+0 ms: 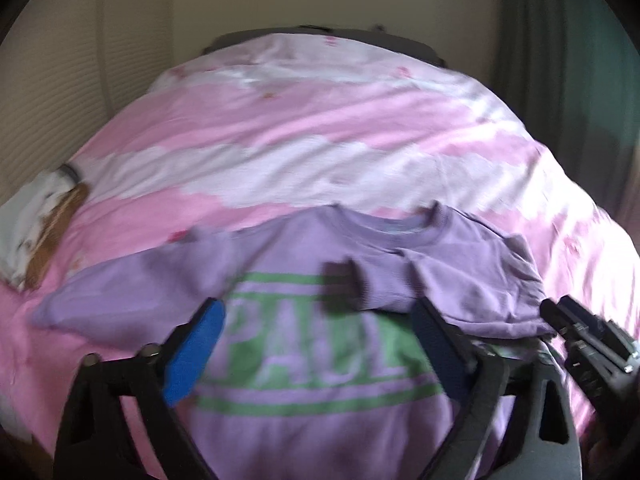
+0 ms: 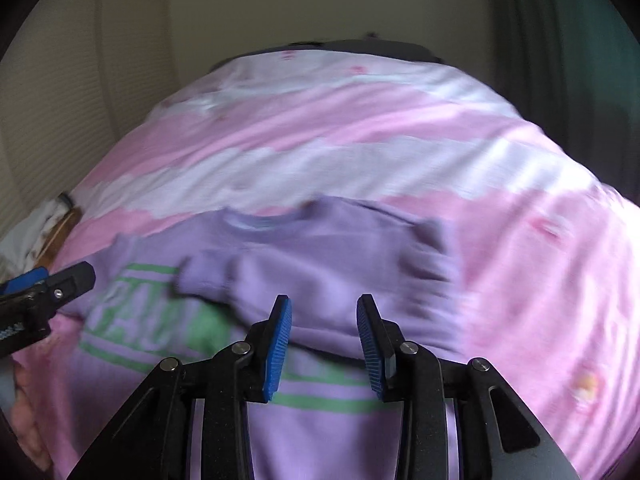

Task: Fold small clothes
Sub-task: 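Grasp the other sleeve cuff with the left tool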

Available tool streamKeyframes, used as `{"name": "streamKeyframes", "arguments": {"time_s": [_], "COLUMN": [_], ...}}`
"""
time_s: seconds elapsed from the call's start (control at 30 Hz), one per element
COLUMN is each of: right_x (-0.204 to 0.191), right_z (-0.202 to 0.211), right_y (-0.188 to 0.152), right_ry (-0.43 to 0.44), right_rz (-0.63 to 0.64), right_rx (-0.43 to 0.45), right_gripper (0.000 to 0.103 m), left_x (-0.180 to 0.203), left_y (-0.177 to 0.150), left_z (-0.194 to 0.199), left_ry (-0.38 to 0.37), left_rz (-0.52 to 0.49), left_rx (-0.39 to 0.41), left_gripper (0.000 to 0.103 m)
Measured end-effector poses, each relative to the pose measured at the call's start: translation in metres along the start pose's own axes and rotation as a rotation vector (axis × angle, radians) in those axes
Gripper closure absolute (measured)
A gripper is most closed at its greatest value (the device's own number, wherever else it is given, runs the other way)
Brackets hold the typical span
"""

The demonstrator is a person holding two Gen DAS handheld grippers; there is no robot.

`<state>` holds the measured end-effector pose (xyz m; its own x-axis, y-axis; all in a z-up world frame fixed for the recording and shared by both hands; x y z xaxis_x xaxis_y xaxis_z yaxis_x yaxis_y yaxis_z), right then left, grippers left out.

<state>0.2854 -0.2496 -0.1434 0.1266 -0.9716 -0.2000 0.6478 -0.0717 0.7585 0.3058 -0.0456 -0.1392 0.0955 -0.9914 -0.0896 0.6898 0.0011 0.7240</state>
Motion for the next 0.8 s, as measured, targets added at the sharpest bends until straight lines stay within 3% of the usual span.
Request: {"name": "streamKeyframes", "arguments": {"time_s": [0.07,0.13,0.27,0.5,0.6,0.63,0.8], "right_x": [0.018,0.03,0.038,0.039,0.04,0.042,0.051], "right_z": [0.006,0.008,0.009,0.003,-0.002,-0.003,-0.008], "right_y": [0.001,0.003,0.007,0.004,-0.003,-0.004,-0.009], "right_ry": [-0.008,-0.011,-0.002,0.006,0.004,0.006,-0.025], "right_rz": [-0.042,-0.062,-0.067,-0.05,-0.051,-0.056,-0.066], "right_rx": [0.012,0.021,0.036,0.042,0.022,0.017,-0.001], "right_gripper": [0.068,0.068,0.068,0.068,0.068,0.068,0.068], "left_x": [0.017,0.027,0.033,0.029,0.027,0.027,0.028], "left_y": [0.001,0.002,0.002,-0.003,-0.004,-0.005,-0.009], "left_z": [-0.012,-0.027,-0.049,-0.08,-0.085,-0.086,-0.079], "left_ry": [-0.02,-0.034,-0.055,-0.107,-0.147,-0.16,-0.153], "left_rz": [-0.039,-0.059,-0.056,-0.006,0.021,0.02,-0.016], "left_rx": [-0.013,-0.037,-0.065,-0.129,-0.146,-0.149,-0.126], "left_gripper": [0.039,0.048,0.056,0.06,0.079,0.09,0.096]}}
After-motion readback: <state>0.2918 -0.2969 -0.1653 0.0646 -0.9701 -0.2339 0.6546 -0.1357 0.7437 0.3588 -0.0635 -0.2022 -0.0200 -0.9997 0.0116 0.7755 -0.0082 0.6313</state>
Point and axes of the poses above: each gripper's, at about its wrist camera, not at the fingertips, and z roughly against the way its jaws point, x to its right, y to its top, the point moved 4 cm from there along -z, roughly the way its jaws point, and after that the axes turned 10 degrees about y, right-handed, at the moved point
